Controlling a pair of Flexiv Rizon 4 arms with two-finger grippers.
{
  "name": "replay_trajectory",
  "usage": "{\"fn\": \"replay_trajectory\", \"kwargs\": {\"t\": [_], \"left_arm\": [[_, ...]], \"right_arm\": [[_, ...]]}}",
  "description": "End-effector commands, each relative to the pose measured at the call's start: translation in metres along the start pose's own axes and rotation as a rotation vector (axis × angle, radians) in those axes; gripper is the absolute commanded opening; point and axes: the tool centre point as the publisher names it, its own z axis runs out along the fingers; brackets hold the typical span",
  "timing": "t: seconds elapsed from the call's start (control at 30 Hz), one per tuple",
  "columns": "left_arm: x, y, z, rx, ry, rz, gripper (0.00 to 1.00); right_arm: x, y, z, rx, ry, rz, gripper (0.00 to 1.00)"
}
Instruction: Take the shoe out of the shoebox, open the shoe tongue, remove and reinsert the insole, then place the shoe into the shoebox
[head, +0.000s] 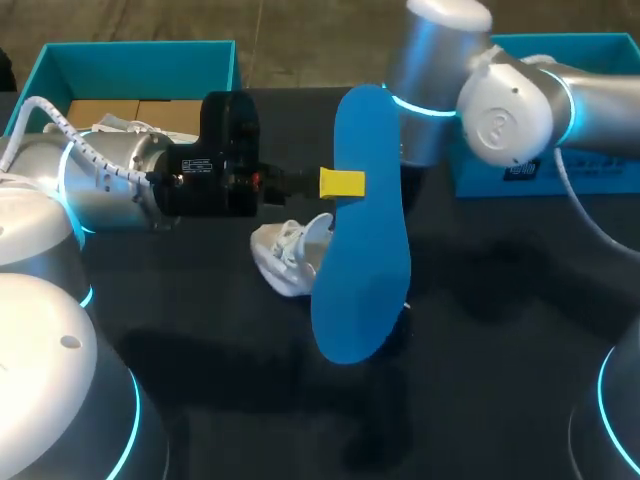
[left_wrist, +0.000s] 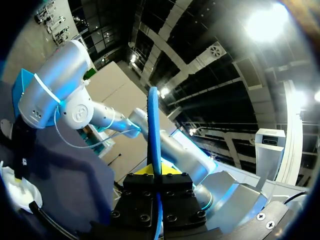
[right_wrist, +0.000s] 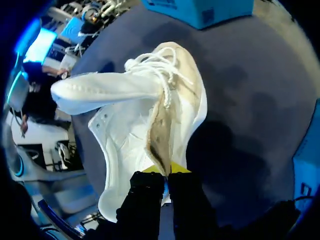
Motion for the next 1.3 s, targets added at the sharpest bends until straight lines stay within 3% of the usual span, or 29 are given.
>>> {"fn": "replay_trajectory", "kwargs": {"t": [0.03, 0.2, 0.3, 0.9, 1.03, 1.3], "left_arm": [[-0.001, 0.000, 0.001, 0.000, 0.000, 0.000, 0.00], [-0.001, 0.000, 0.001, 0.000, 0.000, 0.000, 0.00], [-0.001, 0.000, 0.001, 0.000, 0.000, 0.000, 0.00], [-0.001, 0.000, 0.001, 0.000, 0.000, 0.000, 0.00], [-0.001, 0.000, 0.001, 0.000, 0.000, 0.000, 0.00], [-0.001, 0.000, 0.001, 0.000, 0.000, 0.000, 0.00]], "right_arm": [[0.009, -0.015, 0.000, -0.117, 0.028, 0.133, 0.00], [0.026, -0.015, -0.001, -0.194, 0.024, 0.250, 0.00], [0.030, -0.006, -0.006, -0.258, -0.008, 0.156, 0.00], [0.030, -0.006, -0.006, -0.258, -0.008, 0.156, 0.00], [0.033, -0.017, -0.006, -0.334, 0.010, 0.261, 0.00], [0.045, -0.024, -0.002, -0.373, 0.015, 0.406, 0.00]]}}
